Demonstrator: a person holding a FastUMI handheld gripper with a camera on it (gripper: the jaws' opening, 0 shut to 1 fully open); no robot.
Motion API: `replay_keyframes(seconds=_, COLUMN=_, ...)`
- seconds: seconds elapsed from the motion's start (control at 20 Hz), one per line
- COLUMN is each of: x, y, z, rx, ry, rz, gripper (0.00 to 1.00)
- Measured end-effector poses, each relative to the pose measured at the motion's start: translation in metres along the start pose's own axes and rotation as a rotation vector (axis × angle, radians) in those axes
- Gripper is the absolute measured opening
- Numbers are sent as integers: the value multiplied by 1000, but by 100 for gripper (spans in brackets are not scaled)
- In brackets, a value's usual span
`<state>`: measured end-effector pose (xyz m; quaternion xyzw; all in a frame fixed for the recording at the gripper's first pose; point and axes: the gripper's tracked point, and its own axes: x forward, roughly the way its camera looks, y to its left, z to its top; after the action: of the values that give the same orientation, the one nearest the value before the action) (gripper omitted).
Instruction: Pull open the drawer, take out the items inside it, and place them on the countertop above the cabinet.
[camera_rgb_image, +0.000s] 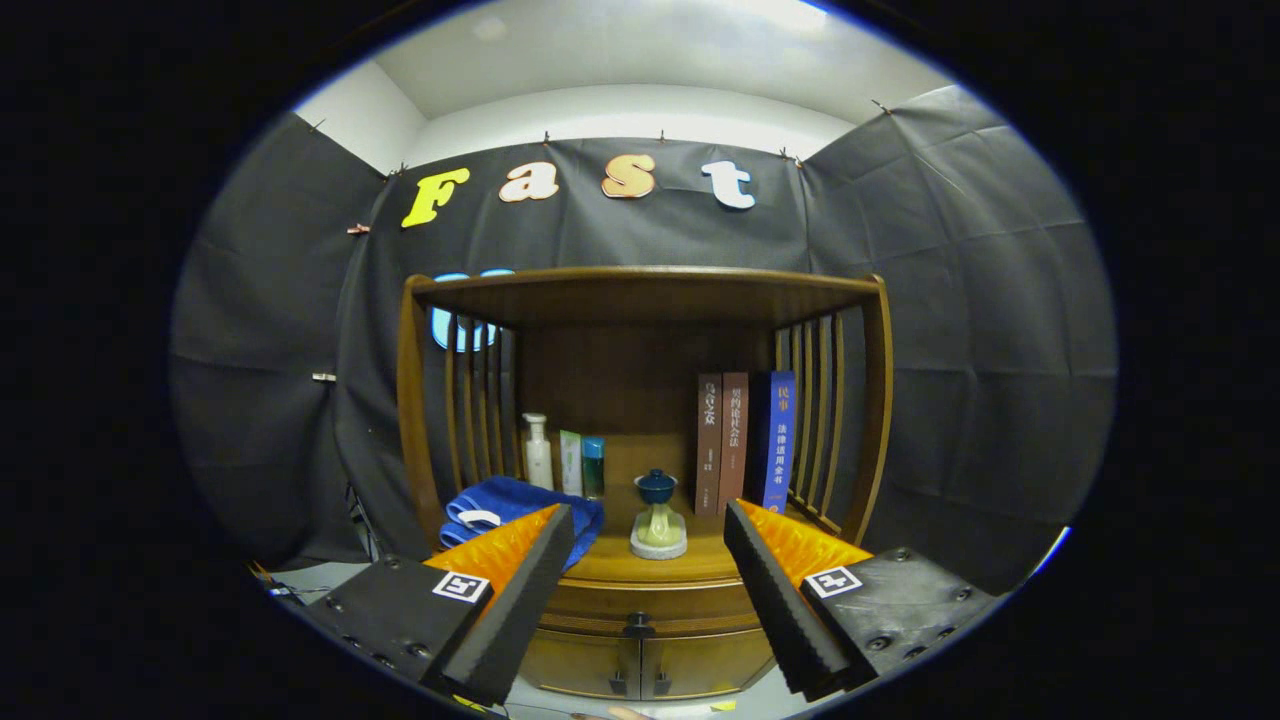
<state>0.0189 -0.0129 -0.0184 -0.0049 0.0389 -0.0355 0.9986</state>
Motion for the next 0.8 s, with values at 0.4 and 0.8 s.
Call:
replay_keyframes(seconds=0.4, x=-34, y=17, z=57, rx=24, ry=-58, rz=47, gripper=98)
replay_keyframes(seconds=0.8, x=-45, y=19, z=60, rx=9, ry=-58, rz=51, gripper=98)
